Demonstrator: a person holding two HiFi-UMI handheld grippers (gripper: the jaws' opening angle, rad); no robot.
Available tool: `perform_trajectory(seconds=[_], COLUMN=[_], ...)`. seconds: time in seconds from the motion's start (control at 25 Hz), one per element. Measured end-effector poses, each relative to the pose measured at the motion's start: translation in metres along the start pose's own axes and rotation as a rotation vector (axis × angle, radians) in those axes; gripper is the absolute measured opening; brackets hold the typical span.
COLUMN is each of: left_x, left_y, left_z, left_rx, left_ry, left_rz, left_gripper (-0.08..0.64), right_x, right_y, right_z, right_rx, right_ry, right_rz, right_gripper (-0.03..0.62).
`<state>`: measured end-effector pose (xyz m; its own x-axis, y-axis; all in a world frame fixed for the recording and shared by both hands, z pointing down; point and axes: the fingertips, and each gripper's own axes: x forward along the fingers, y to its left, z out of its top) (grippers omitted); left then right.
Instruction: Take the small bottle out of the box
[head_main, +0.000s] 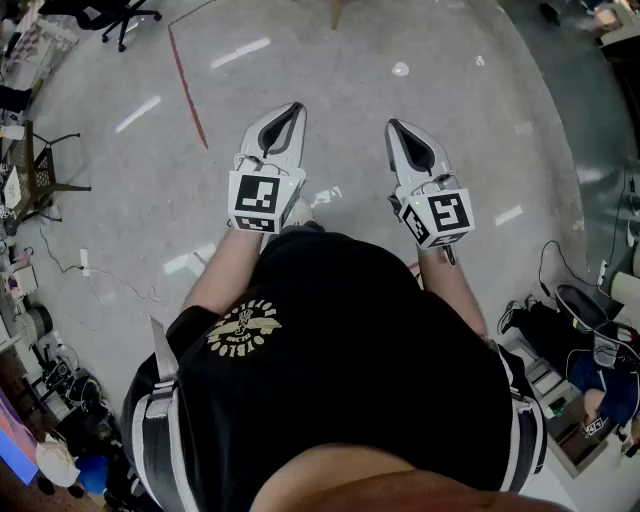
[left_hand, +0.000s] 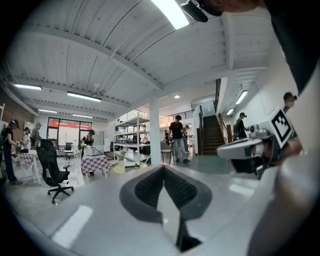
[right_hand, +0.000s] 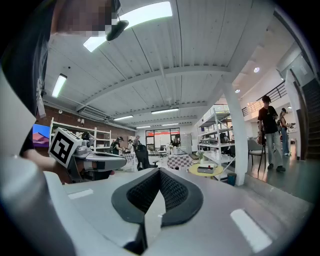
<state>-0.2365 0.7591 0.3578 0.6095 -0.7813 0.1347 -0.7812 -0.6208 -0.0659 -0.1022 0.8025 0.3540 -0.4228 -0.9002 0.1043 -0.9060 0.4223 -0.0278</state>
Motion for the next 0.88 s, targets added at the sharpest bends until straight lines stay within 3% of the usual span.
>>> perform_trajectory(seconds=[0.2,0.56,0.88], left_x=[0.018,0.068,0.147], left_y=[0.057,0.109,0.103], left_z=[0.001,-0.013,-0.02], left_rx=[-0.012,-0.029,-0.052], left_ry=[-0.013,-0.008,0.05], left_rz=[0.005,0.028,0.038], left_gripper=[0.0,0.0,0.0], right_x=[0.053,0.089,0.132], right_y=[0.002,-0.039,-0.112], right_z=[0.002,-0.001,-0.021], right_rx=[0.01,0.031,0.063], right_ry=[0.01,-0.004,0.037], right_rz=[-0.017,-0.083,-0.055], right_gripper=[0.006,0.006,0.006])
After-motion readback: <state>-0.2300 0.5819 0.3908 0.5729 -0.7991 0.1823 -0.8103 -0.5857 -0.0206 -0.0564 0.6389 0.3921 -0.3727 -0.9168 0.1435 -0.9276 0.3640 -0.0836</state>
